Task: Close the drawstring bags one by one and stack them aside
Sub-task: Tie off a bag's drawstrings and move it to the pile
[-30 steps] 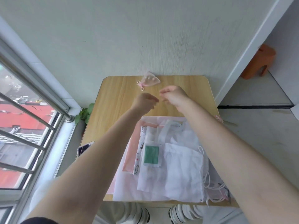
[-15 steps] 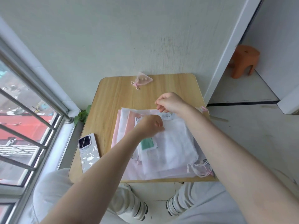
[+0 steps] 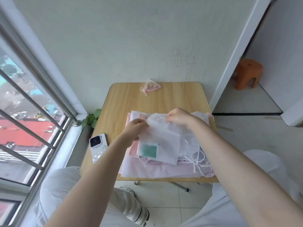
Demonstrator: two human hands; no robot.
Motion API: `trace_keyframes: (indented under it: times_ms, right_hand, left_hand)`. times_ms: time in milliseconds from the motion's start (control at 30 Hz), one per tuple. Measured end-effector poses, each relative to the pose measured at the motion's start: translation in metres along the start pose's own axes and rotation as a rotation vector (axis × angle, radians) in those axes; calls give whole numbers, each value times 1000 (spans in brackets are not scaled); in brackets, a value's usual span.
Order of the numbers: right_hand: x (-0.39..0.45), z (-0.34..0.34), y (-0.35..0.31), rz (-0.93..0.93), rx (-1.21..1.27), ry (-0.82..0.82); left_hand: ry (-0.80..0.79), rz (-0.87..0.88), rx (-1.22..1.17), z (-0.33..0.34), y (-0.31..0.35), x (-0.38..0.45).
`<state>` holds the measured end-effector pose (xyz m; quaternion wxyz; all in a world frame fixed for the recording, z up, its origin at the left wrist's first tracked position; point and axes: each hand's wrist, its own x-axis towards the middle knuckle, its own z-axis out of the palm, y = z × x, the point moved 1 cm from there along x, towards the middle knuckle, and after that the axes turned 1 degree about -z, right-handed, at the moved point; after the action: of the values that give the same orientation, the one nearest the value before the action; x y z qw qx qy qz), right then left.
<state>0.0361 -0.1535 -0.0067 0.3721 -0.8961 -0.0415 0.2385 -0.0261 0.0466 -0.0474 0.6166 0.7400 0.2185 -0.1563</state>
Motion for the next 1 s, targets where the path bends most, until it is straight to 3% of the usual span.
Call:
trace_keyframes:
  times_ms: [200,333,600,733,800,933,1000]
  right_hand:
    - [4,10,-13,-196,22,-74]
    - [10,18,-9,-235,40,-1]
    - [10,16,5,2,148,175]
    - [21,11,18,111,398,245]
    - [27,9,28,169,520,287]
    - [37,18,23,192,648,304]
    - [42,15,14,174,717,292]
  left_hand:
    - [-13,-92,-220,-2,12,11]
    - [23,-95,-513,0,9,11]
    - [90,-57,-1123,-17,-1,7]
    - [115,-107,-1529,-37,-7,15]
    - [134,-146,-1484,-48,-12,22]
    - [302,-102,-933,-48,-10,40]
    - [293,-42,-748,-45,2,44]
